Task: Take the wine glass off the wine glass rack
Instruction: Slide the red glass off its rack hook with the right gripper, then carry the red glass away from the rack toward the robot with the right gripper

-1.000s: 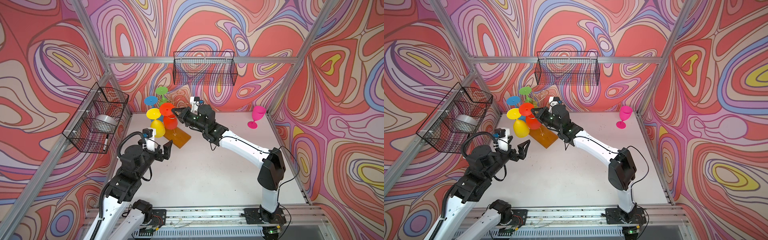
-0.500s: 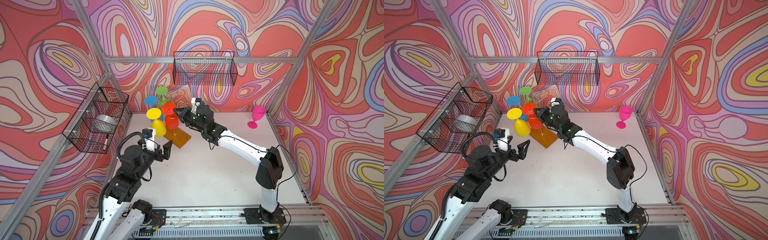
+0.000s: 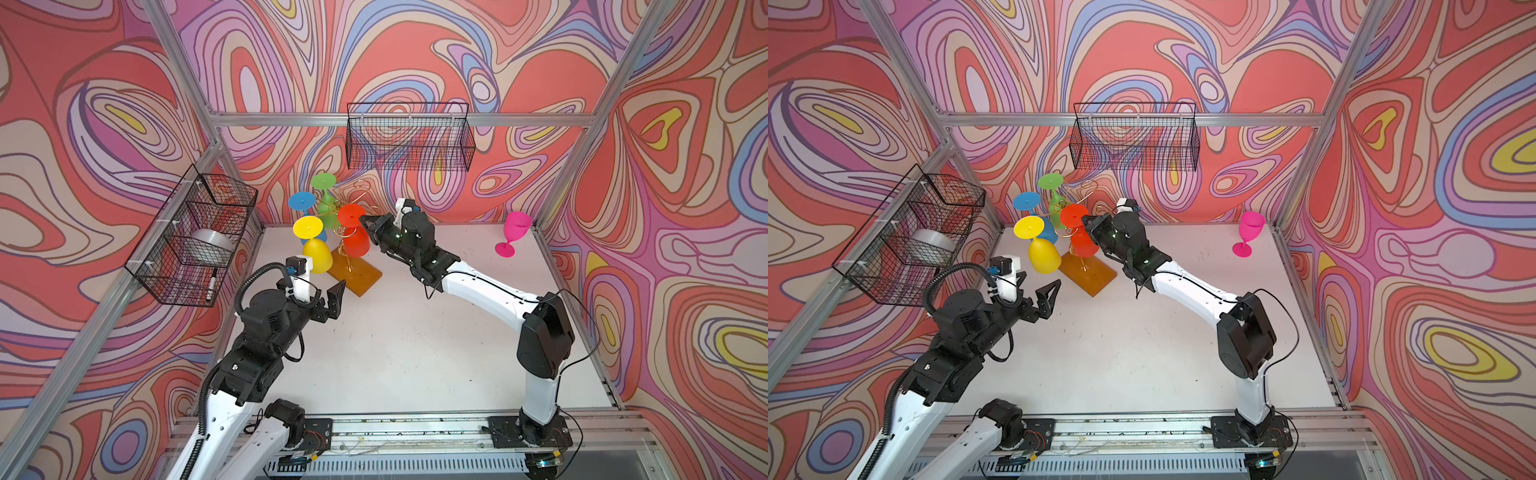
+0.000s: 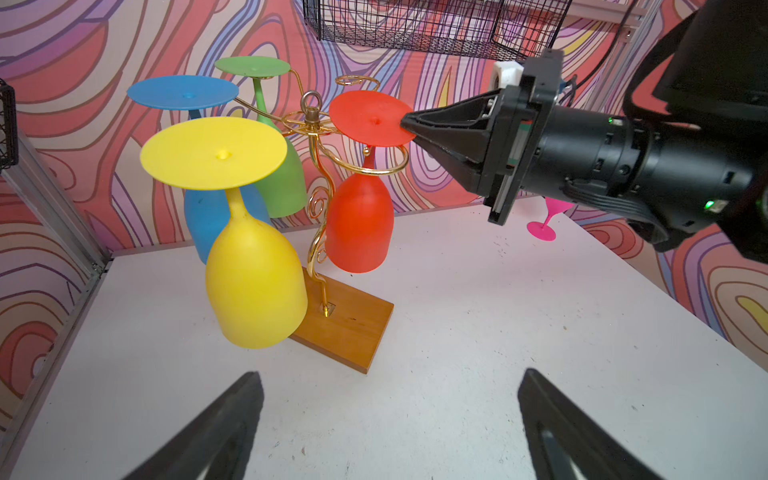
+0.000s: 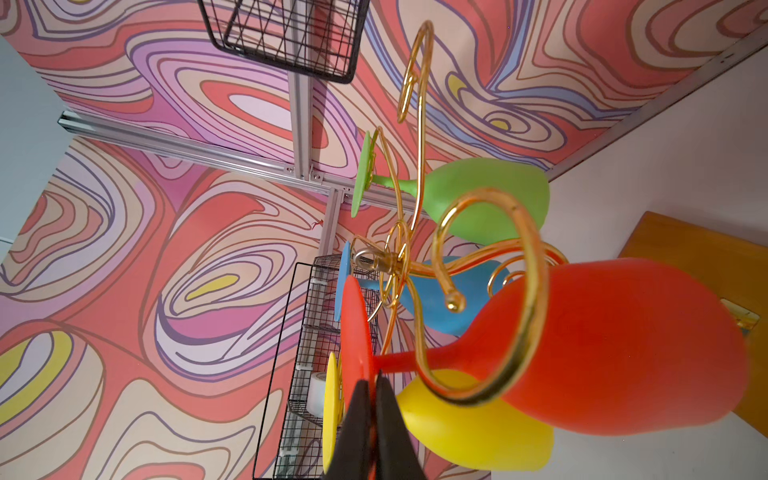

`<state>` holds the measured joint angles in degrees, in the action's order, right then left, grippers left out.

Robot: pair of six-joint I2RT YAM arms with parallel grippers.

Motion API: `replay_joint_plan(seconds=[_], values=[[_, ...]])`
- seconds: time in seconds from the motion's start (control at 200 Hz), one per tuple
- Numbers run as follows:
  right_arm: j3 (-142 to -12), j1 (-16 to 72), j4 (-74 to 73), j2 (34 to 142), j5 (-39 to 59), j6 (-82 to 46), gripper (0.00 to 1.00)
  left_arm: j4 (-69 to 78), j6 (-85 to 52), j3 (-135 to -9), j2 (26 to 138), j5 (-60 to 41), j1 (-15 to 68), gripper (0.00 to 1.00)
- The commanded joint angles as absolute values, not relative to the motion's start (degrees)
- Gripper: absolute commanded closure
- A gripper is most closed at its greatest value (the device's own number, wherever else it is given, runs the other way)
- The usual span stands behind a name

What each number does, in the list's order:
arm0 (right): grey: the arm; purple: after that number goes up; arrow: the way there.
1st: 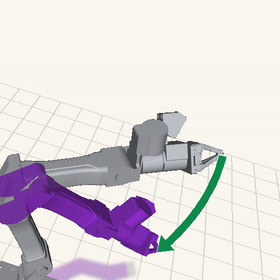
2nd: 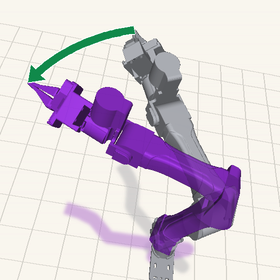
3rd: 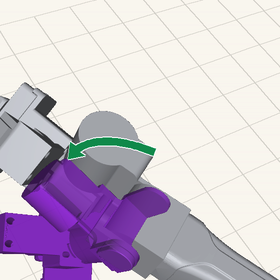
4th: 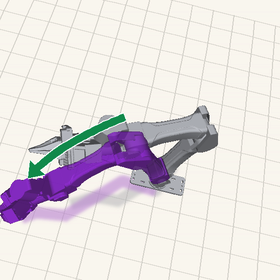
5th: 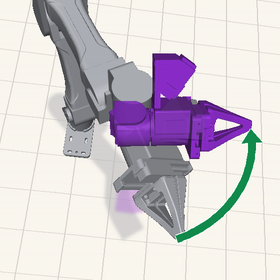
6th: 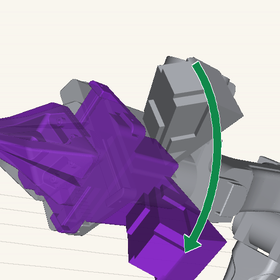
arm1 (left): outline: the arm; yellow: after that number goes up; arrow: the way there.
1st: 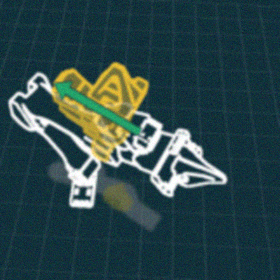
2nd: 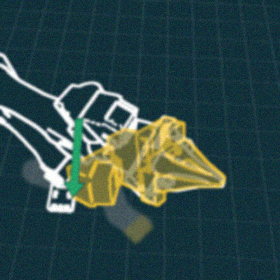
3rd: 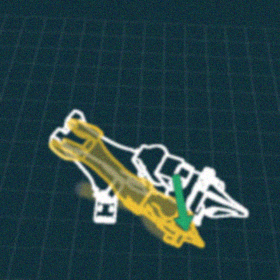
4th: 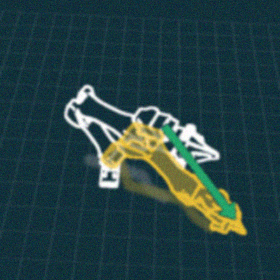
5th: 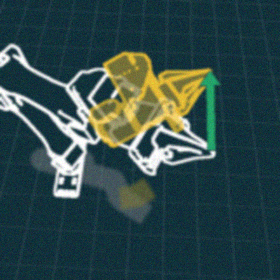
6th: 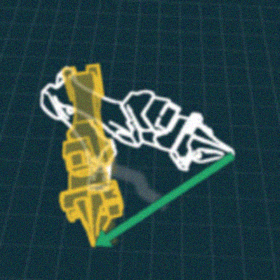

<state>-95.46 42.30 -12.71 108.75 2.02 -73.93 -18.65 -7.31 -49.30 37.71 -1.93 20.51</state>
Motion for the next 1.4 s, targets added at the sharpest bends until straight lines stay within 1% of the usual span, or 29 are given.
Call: replay_joint_plan(seconds=[0.0, 0.25, 0.27, 0.431, 0.816, 1.117, 1.392], values=[[-93.6, 41.9, -15.0, 104.9, 0.7, -73.8, 1.00, -19.6, -7.4, -49.4, 37.8, -2.6, 20.3, 0.04], [-89.9, 41.8, -15.6, 101.8, 0.0, -73.2, 1.00, -19.6, -7.5, -49.4, 37.9, -2.8, 20.2, 0.04], [-89.6, 41.8, -15.5, 100.2, 0.0, -73.2, 1.00, -19.5, -7.5, -49.4, 37.9, -2.7, 20.1, 0.04], [-86.3, 41.8, -15.4, 96.7, -0.9, -72.6, 1.00, -19.6, -7.6, -49.5, 37.8, -2.9, 20.2, 0.04], [-71.8, 41.8, -14.2, 85.3, -2.9, -70.6, 1.00, -20.1, -8.2, -50.0, 36.5, -3.9, 20.3, 0.04], [-59.4, 41.8, -8.3, 73.1, -4.7, -68.8, 1.00, -20.1, -8.9, -50.3, 35.7, -5.1, 20.2, 0.04], [-54.8, 41.8, 1.4, 64.8, -4.2, -62.7, 1.00, -19.3, -10.4, -50.4, 36.5, -7.6, 20.3, 0.04]])
